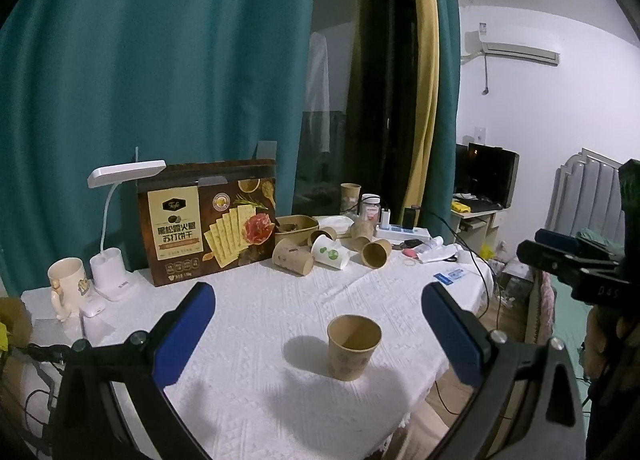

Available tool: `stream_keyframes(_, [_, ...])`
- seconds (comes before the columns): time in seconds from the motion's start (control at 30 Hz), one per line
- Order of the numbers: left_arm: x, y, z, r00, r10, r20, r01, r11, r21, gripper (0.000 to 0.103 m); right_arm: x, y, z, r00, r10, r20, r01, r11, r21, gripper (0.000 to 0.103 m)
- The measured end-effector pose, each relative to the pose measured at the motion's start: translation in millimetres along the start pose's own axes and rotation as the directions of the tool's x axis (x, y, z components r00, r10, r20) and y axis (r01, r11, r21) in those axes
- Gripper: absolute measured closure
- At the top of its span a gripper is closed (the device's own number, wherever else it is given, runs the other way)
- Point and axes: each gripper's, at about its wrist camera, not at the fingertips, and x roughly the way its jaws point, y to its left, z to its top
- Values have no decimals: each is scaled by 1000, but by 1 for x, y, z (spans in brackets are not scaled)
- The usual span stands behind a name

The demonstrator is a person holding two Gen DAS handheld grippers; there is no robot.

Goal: Flip cup upright

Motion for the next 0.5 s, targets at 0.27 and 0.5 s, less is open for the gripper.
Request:
stream_keyframes(0.27, [6, -2, -2, 1000, -8, -8, 8, 1000, 2, 0, 4, -1, -1, 1000, -2, -5, 2, 1000, -11, 22])
stream_keyframes(0.5, [8, -3, -2, 1000, -9, -11, 9, 1000, 1, 0, 10, 0, 0, 1000, 7, -6, -7, 1000, -22, 22])
